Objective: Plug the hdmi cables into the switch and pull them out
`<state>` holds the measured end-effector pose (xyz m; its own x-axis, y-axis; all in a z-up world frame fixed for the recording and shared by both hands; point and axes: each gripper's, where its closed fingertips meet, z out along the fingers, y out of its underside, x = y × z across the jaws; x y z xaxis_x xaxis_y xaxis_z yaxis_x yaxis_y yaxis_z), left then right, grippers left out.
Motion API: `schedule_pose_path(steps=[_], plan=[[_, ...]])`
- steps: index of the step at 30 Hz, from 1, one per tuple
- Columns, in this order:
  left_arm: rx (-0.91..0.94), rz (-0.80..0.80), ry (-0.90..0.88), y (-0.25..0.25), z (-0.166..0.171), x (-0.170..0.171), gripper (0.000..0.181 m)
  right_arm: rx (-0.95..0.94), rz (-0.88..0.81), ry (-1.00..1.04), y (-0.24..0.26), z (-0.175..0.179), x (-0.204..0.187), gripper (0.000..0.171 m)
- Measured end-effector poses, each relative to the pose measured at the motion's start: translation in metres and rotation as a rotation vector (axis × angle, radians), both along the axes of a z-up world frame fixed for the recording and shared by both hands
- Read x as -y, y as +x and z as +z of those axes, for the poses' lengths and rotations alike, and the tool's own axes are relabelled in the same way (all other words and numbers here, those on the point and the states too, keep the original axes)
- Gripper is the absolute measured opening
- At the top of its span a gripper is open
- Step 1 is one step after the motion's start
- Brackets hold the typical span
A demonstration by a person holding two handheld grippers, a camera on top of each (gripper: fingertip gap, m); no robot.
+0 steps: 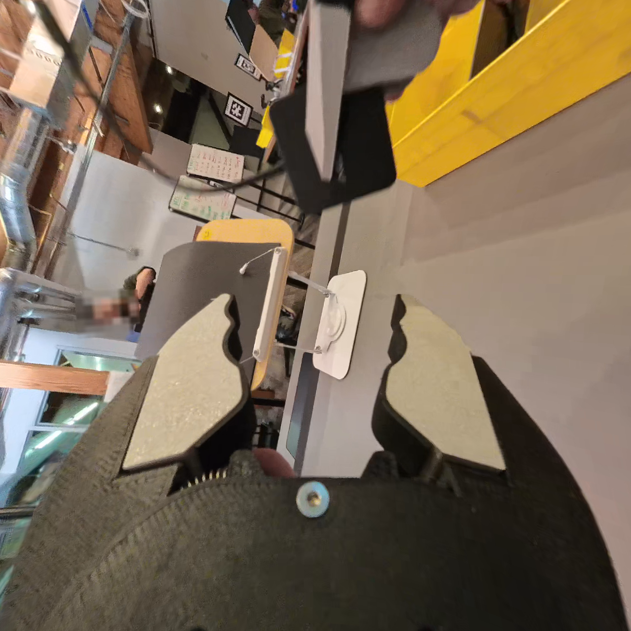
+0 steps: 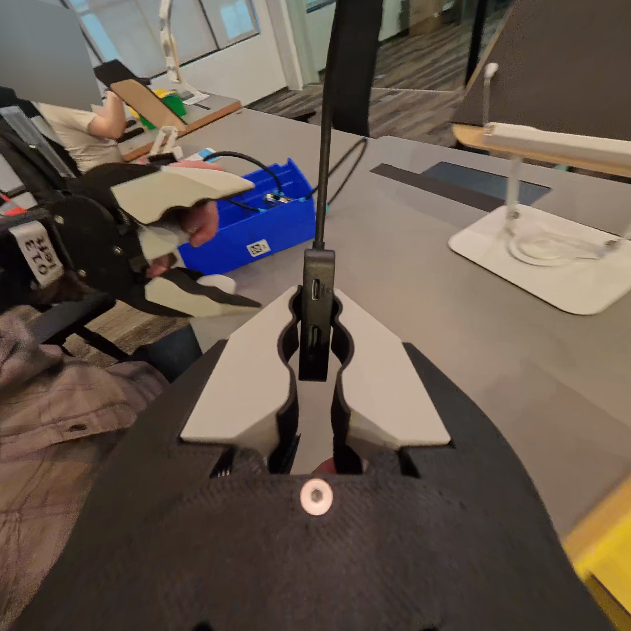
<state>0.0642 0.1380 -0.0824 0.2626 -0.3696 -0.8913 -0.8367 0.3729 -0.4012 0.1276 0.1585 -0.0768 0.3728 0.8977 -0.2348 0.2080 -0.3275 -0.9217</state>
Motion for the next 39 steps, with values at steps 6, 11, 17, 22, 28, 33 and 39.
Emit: schedule_pose_path(steps=[6, 11, 17, 22, 28, 33, 39], plan=[[0.052, 0.037, -0.086, -0.03, -0.014, 0.002, 0.075, 0.174, -0.227, 0.058, 0.112, 0.009, -0.066, 0.01], [0.06, 0.079, -0.147, -0.049, -0.042, 0.008, 0.074, 0.345, -0.316, -0.126, 0.186, -0.035, -0.113, 0.01], [0.083, 0.093, -0.209, -0.052, -0.065, 0.013, 0.075, 0.551, -0.32, -0.325, 0.212, -0.119, -0.142, 0.01], [0.086, 0.104, -0.232, -0.056, -0.074, 0.013, 0.075, 0.639, -0.282, -0.435, 0.214, -0.163, -0.149, 0.01], [0.092, 0.106, -0.27, -0.059, -0.085, 0.012, 0.075, 0.862, -0.208, -0.474, 0.226, -0.196, -0.143, 0.012], [0.087, 0.101, -0.294, -0.057, -0.092, 0.012, 0.075, 0.946, -0.118, -0.482, 0.224, -0.208, -0.137, 0.028], [0.078, 0.107, -0.31, -0.058, -0.099, 0.011, 0.075, 0.992, -0.097, -0.44, 0.224, -0.209, -0.14, 0.005]])
